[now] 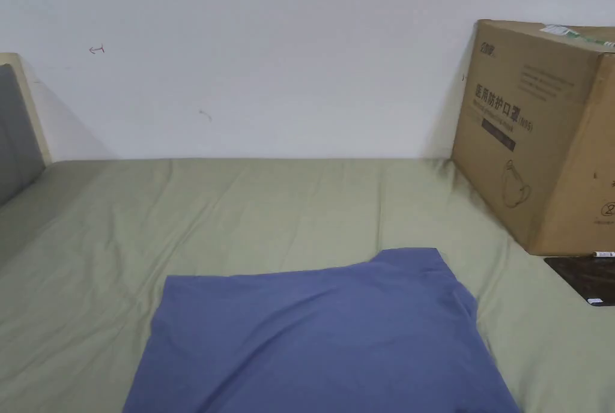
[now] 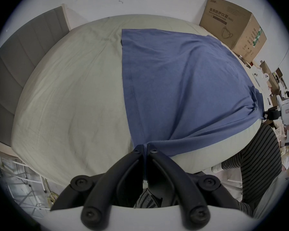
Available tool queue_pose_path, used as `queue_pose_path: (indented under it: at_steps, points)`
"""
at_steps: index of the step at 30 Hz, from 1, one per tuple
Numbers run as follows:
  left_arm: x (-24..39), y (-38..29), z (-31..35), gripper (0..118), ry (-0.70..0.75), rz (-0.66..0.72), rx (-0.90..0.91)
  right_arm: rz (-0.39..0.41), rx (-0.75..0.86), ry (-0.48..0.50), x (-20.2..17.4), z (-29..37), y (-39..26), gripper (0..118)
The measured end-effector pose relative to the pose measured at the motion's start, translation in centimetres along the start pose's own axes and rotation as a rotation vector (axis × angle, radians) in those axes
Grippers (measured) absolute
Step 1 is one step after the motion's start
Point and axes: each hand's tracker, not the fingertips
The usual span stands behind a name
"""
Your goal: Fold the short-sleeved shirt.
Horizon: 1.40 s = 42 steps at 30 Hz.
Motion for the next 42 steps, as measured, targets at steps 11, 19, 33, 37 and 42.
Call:
queue_pose_path:
  at_steps: [11,19,33,37,42]
  points:
    - [0.5,2.8,9.4,93,-0.171,0.201,0.301,-0.053,0.380,0.122,-3.4,8.4,2.7,94]
    - [6.8,2.3,17.4,82,-0.006,0.215,1.075,-0.135,1.243,0.166,-9.9,15.7,1.5,88]
    - [3.4,7.3,14.1,0,-0.139,0.185,0.206,-0.159,1.156,0.171,-11.1,15.9,3.0,0]
    - [0.9,4.5,8.6,0,-0.094,0.194,0.011,-0.167,1.018,0.281,-11.3,14.1,2.9,0]
    - [-1.8,0.8,2.4,87,-0.080,0.343,-0.116,-0.152,0.934,0.292,-12.3,12.3,2.4,0]
